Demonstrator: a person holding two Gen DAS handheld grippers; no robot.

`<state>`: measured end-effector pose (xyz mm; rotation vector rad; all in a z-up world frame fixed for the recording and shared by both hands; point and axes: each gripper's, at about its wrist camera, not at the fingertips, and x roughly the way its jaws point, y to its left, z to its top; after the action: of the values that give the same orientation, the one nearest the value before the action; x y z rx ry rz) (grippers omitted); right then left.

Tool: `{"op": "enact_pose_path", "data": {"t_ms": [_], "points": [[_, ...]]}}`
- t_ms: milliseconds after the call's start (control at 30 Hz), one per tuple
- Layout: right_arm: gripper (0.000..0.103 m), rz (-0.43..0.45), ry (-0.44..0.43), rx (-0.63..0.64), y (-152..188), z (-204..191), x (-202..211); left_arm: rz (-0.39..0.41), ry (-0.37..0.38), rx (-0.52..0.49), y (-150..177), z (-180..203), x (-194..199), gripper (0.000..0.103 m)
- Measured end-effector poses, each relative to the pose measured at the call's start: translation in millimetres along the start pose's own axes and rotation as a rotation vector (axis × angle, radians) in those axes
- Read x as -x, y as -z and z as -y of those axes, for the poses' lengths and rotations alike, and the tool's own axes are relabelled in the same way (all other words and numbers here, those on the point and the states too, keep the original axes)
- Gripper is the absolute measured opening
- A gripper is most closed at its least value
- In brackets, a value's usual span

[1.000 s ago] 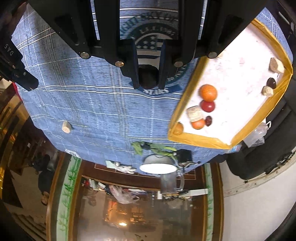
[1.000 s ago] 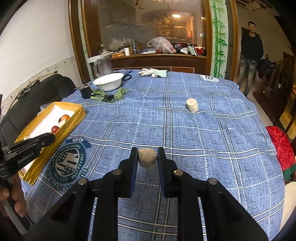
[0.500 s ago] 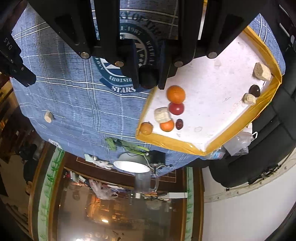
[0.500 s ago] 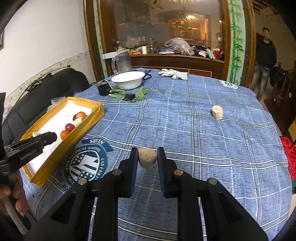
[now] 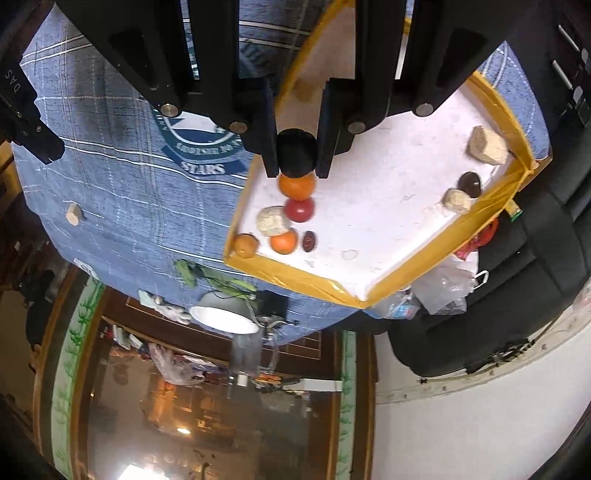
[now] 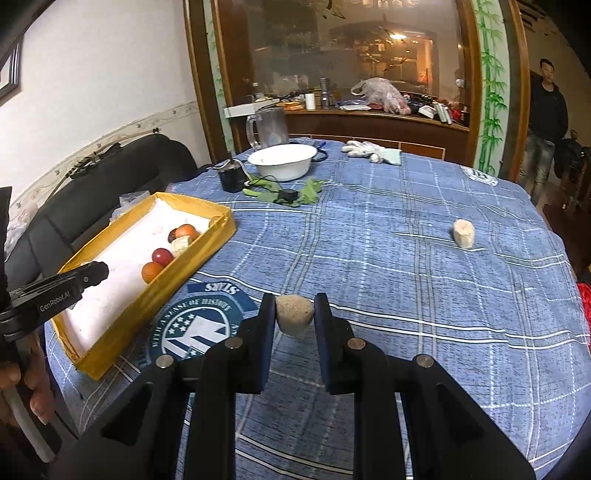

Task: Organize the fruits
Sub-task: 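Lower the beige piece into the tray and open the right gripper while the left holds the dark ball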

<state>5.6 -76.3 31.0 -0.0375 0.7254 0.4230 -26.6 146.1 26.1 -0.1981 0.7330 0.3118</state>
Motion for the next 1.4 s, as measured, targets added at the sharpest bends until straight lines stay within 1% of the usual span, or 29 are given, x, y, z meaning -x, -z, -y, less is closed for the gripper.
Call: {"op": "enact_pose_path", "data": {"t_ms": [267,533,600,767,967,1167,1400], "points": [[0.023,-0.003,-0.059,0.053,-12.7,-35.4,-14.7,-0.001,-0.055,0.048,-2.6,-32.9,-1.8,0.018],[0.023,-0.001,-0.141,0.126,-29.3,-84.7,-33.5,-0.016,-0.12,0.097,-2.1,-67.2,-6.6,0.018],[0.023,-0.005,-0.156,0.136,-31.6,-96.0,-40.0,-0.015,-0.126,0.107,-1.8,-73.7,-7.1,0.018],[0.023,-0.028,-0.157,0.164,-33.6,-115.6,-54.1,-0.023,-0.138,0.125,-2.8,-91.1,-15.6,0.018],[0.023,-0.039,-0.174,0.17,-38.1,-129.2,-64.5,-0.031,-0.157,0.096,-10.3,-92.2,-25.4,0.018],[0.023,-0.059,-0.197,0.193,-38.0,-141.8,-75.4,-0.044,-0.165,0.093,-9.8,-93.5,-29.0,0.018],[0.023,-0.07,-0.215,0.195,-38.1,-145.4,-82.6,-0.049,-0.176,0.097,-10.7,-95.8,-30.1,0.018]]}}
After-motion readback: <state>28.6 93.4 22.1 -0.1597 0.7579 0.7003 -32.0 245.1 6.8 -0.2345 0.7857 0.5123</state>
